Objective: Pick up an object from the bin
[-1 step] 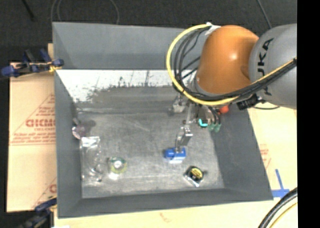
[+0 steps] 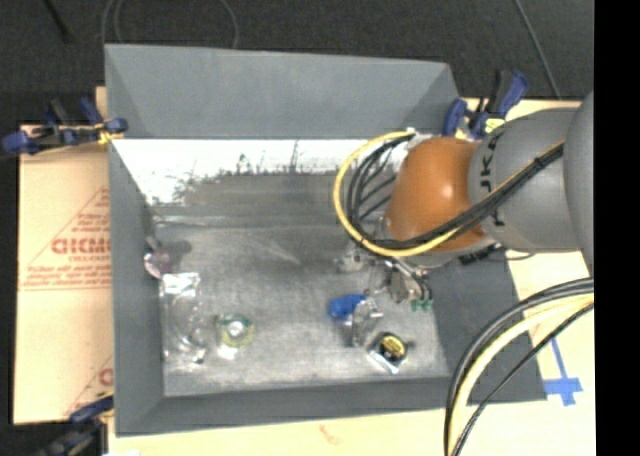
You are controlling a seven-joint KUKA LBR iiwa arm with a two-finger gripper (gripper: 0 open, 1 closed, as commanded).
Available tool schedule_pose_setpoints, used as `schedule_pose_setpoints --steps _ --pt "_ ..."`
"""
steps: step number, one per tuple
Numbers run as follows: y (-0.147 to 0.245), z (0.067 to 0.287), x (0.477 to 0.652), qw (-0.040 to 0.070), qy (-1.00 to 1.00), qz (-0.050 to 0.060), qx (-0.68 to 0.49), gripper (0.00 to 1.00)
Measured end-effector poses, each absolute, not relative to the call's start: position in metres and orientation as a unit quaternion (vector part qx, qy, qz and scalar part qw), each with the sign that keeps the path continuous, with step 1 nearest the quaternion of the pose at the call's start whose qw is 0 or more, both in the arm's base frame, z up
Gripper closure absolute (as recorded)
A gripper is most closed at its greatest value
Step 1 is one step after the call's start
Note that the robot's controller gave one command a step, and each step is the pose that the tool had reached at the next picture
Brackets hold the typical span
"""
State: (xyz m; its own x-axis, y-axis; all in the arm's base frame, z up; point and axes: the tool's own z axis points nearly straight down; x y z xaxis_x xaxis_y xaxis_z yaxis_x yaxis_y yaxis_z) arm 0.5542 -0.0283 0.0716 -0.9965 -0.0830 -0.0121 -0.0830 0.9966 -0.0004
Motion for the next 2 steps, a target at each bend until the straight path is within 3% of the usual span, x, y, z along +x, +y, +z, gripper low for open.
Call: schedule_pose_setpoints --steps 1,2 --pt "-0.028 0.077 0.557 0.009 0.999 0.0 -0.042 1.0" --pt "-0.02 0.207 0.543 0.005 0.989 -0.001 -0.145 1.0"
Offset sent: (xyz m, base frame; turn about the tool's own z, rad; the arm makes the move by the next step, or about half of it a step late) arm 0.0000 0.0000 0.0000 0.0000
